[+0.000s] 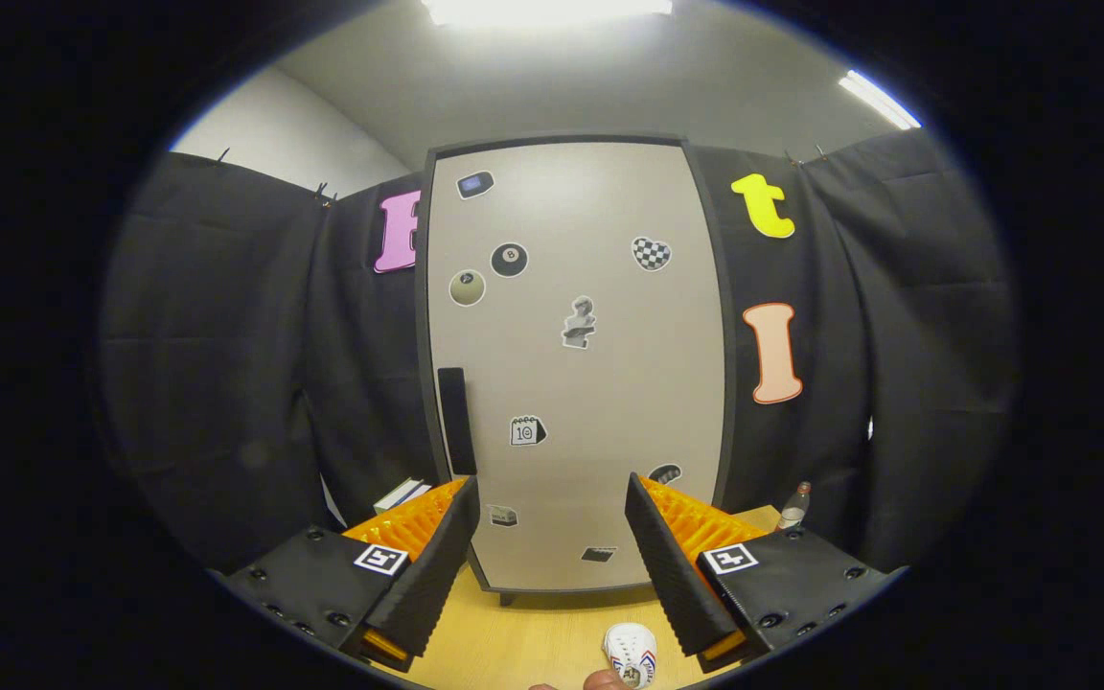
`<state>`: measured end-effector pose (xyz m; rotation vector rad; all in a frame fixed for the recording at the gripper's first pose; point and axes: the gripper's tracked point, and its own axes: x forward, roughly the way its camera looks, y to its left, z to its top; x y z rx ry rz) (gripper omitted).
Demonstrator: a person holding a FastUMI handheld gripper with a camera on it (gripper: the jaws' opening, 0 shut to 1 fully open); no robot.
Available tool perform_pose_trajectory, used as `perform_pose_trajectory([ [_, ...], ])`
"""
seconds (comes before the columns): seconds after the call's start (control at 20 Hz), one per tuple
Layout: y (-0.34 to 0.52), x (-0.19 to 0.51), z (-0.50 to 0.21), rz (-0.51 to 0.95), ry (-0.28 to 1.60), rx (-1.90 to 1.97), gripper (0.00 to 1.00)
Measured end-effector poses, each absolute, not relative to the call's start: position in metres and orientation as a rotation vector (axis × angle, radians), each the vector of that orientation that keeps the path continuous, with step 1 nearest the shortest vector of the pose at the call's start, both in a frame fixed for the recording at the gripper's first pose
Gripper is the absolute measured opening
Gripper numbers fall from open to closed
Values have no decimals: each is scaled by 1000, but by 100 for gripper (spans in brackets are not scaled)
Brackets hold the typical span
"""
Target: Open the shoe cabinet door, grab the shoes and put them into the shoe cabinet, then close the shoe cabinet door.
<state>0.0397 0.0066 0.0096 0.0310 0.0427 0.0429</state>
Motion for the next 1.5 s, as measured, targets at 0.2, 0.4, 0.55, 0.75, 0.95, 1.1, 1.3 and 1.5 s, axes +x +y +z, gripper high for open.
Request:
perform_pose_trajectory([
  [0.2, 39, 80, 17, 78, 37, 21, 96],
  [0.4, 72, 119, 17, 124, 61, 29, 97],
  [0.55, 92, 148, 16, 140, 62, 8, 96],
  [0.75, 106, 181, 9, 125, 71, -19, 96],
  [0.95, 108, 212, -5, 98, 110, -15, 96],
  [1.1, 109, 224, -18, 79, 148, -30, 96],
  [1.3, 118, 226, -21, 76, 127, -71, 96],
  [1.5, 115, 226, -31, 74, 184, 17, 49],
])
